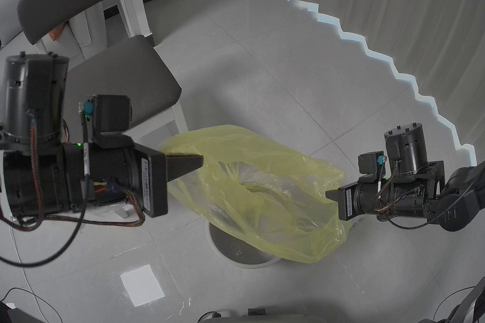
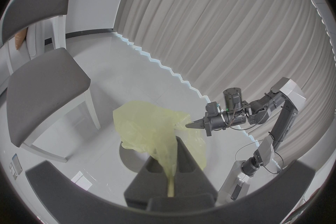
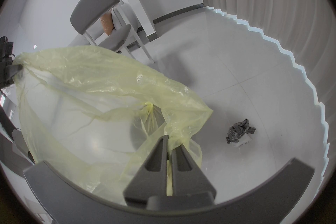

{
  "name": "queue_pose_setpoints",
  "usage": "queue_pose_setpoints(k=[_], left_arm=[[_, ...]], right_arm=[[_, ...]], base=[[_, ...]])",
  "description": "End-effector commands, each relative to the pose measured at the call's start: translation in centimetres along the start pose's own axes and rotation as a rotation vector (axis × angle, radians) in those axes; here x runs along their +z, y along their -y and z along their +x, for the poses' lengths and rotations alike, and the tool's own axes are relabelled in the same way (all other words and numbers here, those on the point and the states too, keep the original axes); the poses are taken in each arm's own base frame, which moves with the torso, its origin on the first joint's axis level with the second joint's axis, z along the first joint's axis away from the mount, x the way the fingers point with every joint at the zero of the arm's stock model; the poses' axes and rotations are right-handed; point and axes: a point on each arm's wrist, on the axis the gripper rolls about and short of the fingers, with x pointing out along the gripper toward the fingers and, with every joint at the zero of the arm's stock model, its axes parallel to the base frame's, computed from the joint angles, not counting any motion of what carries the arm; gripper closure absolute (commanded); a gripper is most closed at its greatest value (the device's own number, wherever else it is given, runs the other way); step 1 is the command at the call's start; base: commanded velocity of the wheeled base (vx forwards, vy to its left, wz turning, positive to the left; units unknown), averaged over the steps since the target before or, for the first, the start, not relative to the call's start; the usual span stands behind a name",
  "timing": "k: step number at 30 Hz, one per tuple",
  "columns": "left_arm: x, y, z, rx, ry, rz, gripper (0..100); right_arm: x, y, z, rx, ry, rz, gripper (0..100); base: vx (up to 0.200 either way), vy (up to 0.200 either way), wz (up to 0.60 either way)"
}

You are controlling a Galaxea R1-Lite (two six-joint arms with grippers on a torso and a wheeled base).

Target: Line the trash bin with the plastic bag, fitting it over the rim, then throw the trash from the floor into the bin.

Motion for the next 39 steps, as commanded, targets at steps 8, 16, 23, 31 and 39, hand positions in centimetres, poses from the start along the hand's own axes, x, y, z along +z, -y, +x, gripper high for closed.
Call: queue_pose_setpoints(k=[8,16,23,31,39], left_arm=[[-1.4,1.6,-3.1,-0.082,0.021,0.034,100],[-2.1,1.0,-1.8,-0.060,-0.026,0.023,100],[-2.9,-2.6,1.8,0.034,-0.079,-0.047,100],[-2.7,-6.6,7.5,0.035,0.019,-0.072,100],[-1.7,-7.0,9.7,0.025,0.050,-0.094,100]], right_arm=[[-1.3,-1.0,-2.0,0.035,-0.002,-0.025,100],[-1.9,-0.5,-2.2,0.022,-0.017,-0.017,100],[-1.2,1.6,1.0,-0.030,-0.028,0.025,100],[-0.2,4.0,5.1,-0.012,0.019,0.061,100],[0.6,4.2,6.0,-0.008,0.039,0.061,100]], base=[[0.000,0.000,0.00],[0.000,0.000,0.00],[0.000,0.000,0.00],[0.000,0.000,0.00],[0.000,0.000,0.00]])
